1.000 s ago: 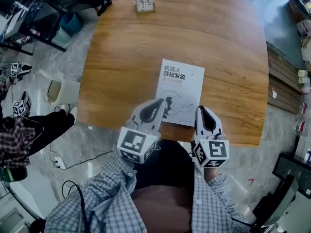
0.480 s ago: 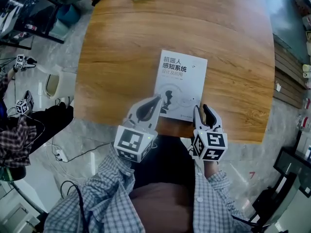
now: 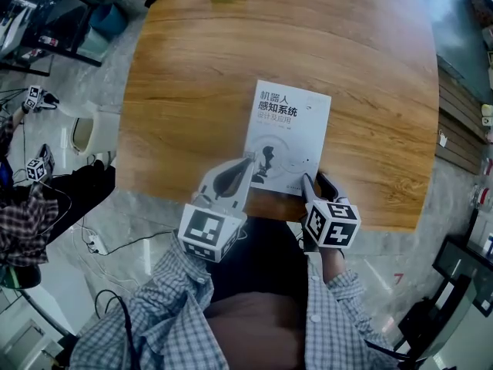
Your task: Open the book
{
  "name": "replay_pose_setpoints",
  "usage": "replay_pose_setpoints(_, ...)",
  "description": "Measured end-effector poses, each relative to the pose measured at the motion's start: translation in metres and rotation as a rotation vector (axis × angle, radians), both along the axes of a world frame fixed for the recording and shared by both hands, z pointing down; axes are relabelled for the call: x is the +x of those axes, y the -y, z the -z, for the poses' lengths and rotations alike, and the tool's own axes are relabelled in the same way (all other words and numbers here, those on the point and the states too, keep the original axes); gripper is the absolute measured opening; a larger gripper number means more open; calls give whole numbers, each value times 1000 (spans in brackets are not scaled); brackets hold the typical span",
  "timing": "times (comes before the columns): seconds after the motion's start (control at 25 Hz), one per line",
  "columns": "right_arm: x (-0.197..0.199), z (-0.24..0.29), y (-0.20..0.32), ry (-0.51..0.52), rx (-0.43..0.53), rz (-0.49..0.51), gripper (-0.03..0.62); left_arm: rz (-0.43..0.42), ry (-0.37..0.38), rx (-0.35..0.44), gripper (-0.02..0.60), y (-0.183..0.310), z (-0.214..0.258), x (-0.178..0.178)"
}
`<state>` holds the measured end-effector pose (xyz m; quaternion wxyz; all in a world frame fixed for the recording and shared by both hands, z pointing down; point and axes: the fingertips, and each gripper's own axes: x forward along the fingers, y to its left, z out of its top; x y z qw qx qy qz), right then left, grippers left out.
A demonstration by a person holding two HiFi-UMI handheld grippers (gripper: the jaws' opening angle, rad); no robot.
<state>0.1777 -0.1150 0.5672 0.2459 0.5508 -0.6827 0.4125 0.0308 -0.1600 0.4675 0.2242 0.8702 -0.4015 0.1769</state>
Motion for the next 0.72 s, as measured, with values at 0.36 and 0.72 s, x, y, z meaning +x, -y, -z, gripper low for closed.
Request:
replay_pose_setpoints(0.36, -1, -1, 1, -50, -10, 45, 126, 50, 7, -16, 8, 2, -4, -13)
replay_pose_setpoints(0.72, 6, -1, 1, 3, -45, -54, 72, 47, 11, -14, 8, -5, -5, -9)
